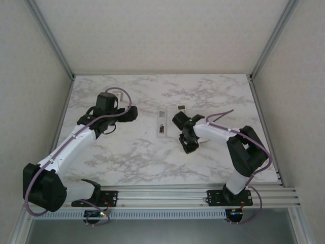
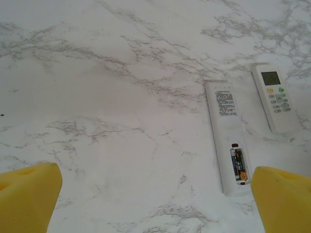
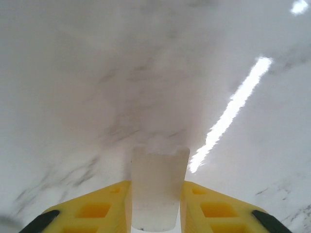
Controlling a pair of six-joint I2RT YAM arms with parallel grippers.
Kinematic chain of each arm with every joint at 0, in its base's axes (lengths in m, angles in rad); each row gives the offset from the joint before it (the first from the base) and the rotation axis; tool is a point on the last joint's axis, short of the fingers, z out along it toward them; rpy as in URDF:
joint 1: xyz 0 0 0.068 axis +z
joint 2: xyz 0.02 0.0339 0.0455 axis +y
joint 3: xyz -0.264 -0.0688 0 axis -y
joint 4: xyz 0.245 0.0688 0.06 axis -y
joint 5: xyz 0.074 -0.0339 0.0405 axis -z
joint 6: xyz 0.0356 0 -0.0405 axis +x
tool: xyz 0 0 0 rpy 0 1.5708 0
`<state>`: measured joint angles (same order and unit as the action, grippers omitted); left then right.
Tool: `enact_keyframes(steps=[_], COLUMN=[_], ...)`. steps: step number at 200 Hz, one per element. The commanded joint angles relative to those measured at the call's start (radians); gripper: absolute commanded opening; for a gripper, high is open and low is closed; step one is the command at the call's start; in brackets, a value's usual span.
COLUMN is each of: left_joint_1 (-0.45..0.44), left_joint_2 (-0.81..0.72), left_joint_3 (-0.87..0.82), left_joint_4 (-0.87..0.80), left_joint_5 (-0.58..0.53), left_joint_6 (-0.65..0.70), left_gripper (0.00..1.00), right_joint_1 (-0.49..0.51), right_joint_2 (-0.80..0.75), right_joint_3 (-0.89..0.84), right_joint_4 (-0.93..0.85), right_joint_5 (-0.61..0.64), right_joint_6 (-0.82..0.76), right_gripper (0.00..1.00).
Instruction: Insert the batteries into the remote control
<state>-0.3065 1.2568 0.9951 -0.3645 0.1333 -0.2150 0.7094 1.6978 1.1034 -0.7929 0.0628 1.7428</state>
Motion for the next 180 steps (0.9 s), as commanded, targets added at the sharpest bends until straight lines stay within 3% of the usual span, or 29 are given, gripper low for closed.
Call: enact_keyframes(steps=[1, 37, 89, 137, 180], left_joint_1=[-0.008, -0.008, -0.003, 0.013, 0.020], left_joint_2=[-0.019, -0.011, -0.038, -0.063, -0.076], left_joint_3=[0.017, 0.025, 0.012, -0.009, -0.053], left_joint_4=[-0.001, 0.001, -0.017, -0.004, 0.006], left_joint_5=[-0.014, -0.012, -0.069, -0.080, -0.107], left_joint_6=[0.011, 0.006, -0.049, -0.063, -0.088], left_gripper=[1.00, 1.00, 1.00, 1.00, 1.00], right_joint_1=[0.007, 0.033, 0.082, 0.091, 0.111], right_joint_2=[-0.039, 0.016, 0.249, 0.442, 0.534], right_joint_3=[0.122, 0.299, 0.607, 0.817, 0.885], right_joint_4=[-0.091, -0.050, -0.004, -0.125, -0.204], right_joint_5=[0.144, 0.220, 0.219, 0.179, 0.186], right_joint_6=[-0.231, -0.501, -0.828, -0.919, -0.963], right_gripper=[0.28, 0.28, 0.27, 0.24, 0.23])
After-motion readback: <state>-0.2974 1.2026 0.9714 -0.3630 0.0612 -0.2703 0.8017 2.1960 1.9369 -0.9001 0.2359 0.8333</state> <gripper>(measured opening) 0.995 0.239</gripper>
